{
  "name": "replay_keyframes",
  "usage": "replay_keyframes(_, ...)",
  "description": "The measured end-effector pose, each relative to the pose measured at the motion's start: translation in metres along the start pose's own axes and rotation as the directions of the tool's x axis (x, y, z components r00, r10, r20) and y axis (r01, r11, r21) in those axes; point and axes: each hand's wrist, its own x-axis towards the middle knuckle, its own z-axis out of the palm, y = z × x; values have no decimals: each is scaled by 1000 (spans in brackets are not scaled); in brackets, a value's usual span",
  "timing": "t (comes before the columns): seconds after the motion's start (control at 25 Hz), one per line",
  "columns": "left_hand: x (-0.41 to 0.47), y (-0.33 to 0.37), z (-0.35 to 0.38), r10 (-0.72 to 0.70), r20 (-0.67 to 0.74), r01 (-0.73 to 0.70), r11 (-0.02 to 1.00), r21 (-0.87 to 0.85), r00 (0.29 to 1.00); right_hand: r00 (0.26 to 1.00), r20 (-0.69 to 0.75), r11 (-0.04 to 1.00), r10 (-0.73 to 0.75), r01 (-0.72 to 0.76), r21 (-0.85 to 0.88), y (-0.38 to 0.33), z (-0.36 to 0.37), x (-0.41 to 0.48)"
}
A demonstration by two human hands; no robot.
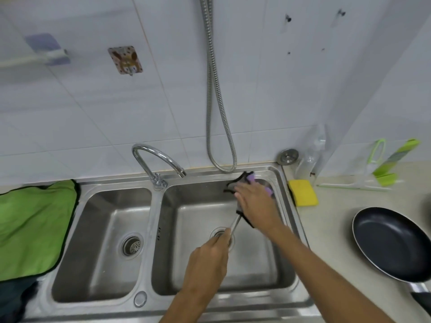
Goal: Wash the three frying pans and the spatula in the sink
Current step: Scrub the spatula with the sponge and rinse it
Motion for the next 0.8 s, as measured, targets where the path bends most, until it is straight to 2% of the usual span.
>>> replay_keyframes(0.08,4,0,2,-104,44,107,991,-77,994,994,-3,979,-113,112,169,-25,20,-29)
replay_keyframes(0.16,0,-4,4,-187,66,193,976,-100,980,991,11,928,-135,123,352,-41,33,-57)
replay_keyframes(0.24,-5,-6,3,-211,88,220,970,-103,973,974,15,901,-227,204,382,-46,40,-76)
replay_keyframes(0.32,-10,-3,1,-199,91,207,974,-90,976,957,-18,915,-290,283,287,-36,37,-73)
replay_keyframes(0.4,-13,2,-1,-163,95,170,983,-73,982,956,-50,956,-289,292,44,-9,27,-44)
replay_keyframes(0.48,-16,10,-1,-130,101,138,988,-71,986,983,27,964,-182,184,-190,19,9,-9)
replay_keyframes(0.52,-15,13,-1,-125,100,132,989,-67,987,991,94,965,-93,113,-237,27,1,3)
replay_keyframes(0.6,-10,15,-1,-131,104,139,987,-74,986,993,82,973,84,-64,-221,28,-13,16)
replay_keyframes(0.68,-6,15,-4,-147,119,163,977,-135,982,986,76,965,150,-129,-227,21,-15,19)
replay_keyframes(0.76,-3,17,-8,-205,164,252,900,-356,965,997,68,979,42,-27,-203,7,-12,10)
replay_keyframes(0.8,0,18,-9,-257,212,331,797,-505,943,995,89,988,-48,61,-142,-1,-8,3)
